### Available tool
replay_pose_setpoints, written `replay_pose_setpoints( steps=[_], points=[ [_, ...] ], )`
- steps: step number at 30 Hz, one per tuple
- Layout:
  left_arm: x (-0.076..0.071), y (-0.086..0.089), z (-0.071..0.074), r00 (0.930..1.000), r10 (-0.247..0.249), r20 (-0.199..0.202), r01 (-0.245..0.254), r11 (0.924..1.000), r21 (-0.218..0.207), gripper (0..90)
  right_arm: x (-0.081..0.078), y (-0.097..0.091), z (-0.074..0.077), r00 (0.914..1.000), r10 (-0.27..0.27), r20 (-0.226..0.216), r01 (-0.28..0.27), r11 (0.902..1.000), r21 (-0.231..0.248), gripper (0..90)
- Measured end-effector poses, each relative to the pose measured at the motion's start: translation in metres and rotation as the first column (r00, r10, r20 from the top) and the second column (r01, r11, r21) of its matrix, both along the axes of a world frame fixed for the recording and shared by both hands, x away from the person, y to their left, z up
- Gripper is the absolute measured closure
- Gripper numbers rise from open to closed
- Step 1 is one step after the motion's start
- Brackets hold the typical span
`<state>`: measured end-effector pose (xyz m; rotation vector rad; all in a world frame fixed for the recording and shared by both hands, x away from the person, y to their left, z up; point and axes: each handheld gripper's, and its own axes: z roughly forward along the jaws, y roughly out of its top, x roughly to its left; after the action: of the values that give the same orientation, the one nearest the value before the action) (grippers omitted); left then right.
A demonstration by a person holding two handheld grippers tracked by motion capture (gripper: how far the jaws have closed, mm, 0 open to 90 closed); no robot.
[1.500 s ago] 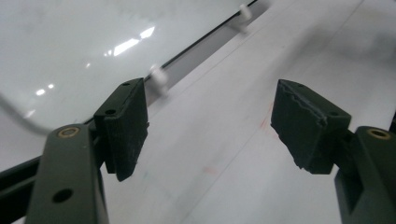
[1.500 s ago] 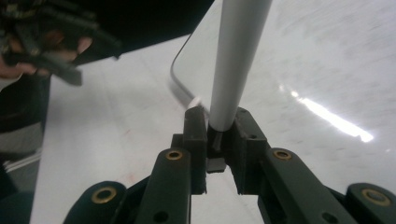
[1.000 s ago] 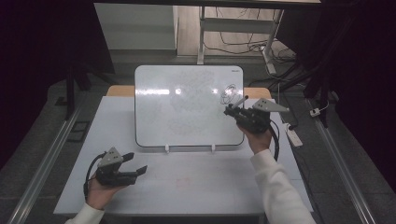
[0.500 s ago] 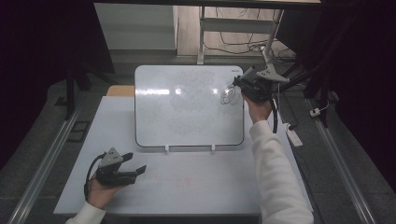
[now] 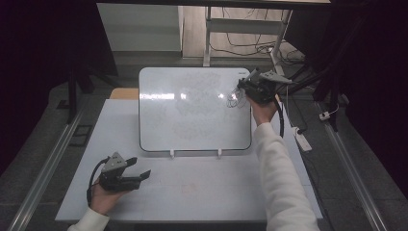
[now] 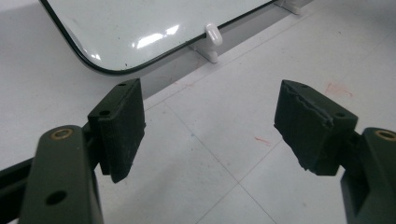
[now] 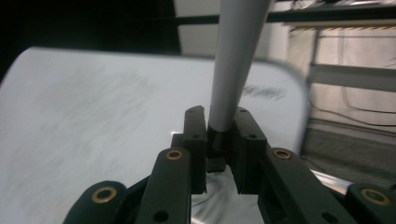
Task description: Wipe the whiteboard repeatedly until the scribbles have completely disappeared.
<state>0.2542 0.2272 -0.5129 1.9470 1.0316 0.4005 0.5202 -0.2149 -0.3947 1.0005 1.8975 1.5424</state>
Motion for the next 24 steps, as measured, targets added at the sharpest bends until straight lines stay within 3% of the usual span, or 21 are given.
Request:
replay_pose_setpoints(
  steps=[1, 4, 5, 6, 8, 10, 12, 13, 14, 16, 18, 20, 21, 22, 24],
  points=[
    [0.000, 0.000, 0.000, 1.0000, 0.000, 0.000, 0.000, 1.0000, -0.001, 25.7, -0.006, 0.006, -0.005, 0.9991, 0.042, 0.005, -0.041, 0.9984, -0.038, 77.1],
    [0.000, -0.001, 0.000, 1.0000, -0.003, -0.001, 0.003, 1.0000, 0.002, 25.7, -0.007, 0.004, -0.006, 0.9990, 0.043, 0.011, -0.043, 0.9982, -0.042, 77.1],
    [0.000, -0.001, 0.000, 1.0000, -0.004, 0.000, 0.004, 1.0000, 0.004, 25.8, -0.006, 0.000, -0.004, 0.9997, 0.016, 0.016, -0.015, 0.9991, -0.040, 77.1],
    [-0.001, -0.001, 0.000, 1.0000, -0.004, 0.001, 0.004, 1.0000, 0.004, 25.8, -0.003, -0.009, -0.001, 0.9986, -0.046, 0.026, 0.046, 0.9989, -0.011, 77.1],
    [-0.001, -0.001, 0.000, 1.0000, -0.005, 0.003, 0.005, 1.0000, 0.002, 25.8, -0.002, -0.010, -0.001, 0.9987, -0.047, 0.021, 0.047, 0.9989, 0.008, 77.1],
    [0.000, -0.001, 0.000, 1.0000, -0.003, 0.000, 0.003, 1.0000, 0.000, 25.8, -0.003, -0.006, -0.003, 0.9997, -0.021, 0.011, 0.021, 0.9998, -0.001, 77.2],
    [0.001, 0.000, -0.001, 1.0000, -0.001, -0.003, 0.001, 1.0000, 0.000, 25.8, -0.007, 0.005, -0.009, 0.9979, 0.065, 0.000, -0.065, 0.9974, -0.033, 77.2],
    [0.001, 0.000, -0.001, 1.0000, 0.000, -0.003, 0.000, 1.0000, 0.000, 25.8, -0.009, 0.009, -0.010, 0.9967, 0.080, 0.014, -0.079, 0.9949, -0.063, 77.2],
    [0.001, 0.000, -0.001, 1.0000, 0.000, -0.003, 0.000, 1.0000, 0.000, 25.8, -0.007, 0.007, -0.006, 0.9981, 0.055, 0.026, -0.054, 0.9963, -0.067, 77.2],
    [0.000, 0.000, 0.000, 1.0000, 0.001, -0.001, -0.001, 1.0000, -0.001, 25.8, -0.002, -0.003, -0.002, 0.9987, -0.029, 0.043, 0.030, 0.9994, -0.020, 77.2],
    [-0.001, -0.001, 0.000, 1.0000, -0.001, 0.003, 0.001, 1.0000, -0.003, 25.8, 0.001, -0.008, -0.001, 0.9984, -0.045, 0.035, 0.044, 0.9988, 0.018, 77.2],
    [0.000, 0.000, 0.000, 1.0000, 0.000, 0.004, 0.000, 1.0000, -0.004, 25.8, -0.001, -0.005, -0.003, 0.9983, -0.044, 0.039, 0.043, 0.9990, 0.008, 77.3],
    [0.000, 0.000, 0.000, 1.0000, -0.001, 0.003, 0.001, 1.0000, -0.005, 25.8, -0.005, 0.003, -0.008, 0.9989, 0.033, 0.033, -0.032, 0.9993, -0.020, 77.2],
    [0.001, 0.000, 0.000, 1.0000, 0.001, 0.000, -0.001, 1.0000, -0.007, 25.8, -0.007, 0.007, -0.010, 0.9972, 0.065, 0.037, -0.064, 0.9972, -0.038, 77.3],
    [0.001, 0.001, -0.001, 1.0000, -0.001, -0.003, 0.001, 1.0000, -0.006, 25.8, -0.007, 0.007, -0.010, 0.9966, 0.073, 0.039, -0.071, 0.9961, -0.052, 77.3]
  ],
)
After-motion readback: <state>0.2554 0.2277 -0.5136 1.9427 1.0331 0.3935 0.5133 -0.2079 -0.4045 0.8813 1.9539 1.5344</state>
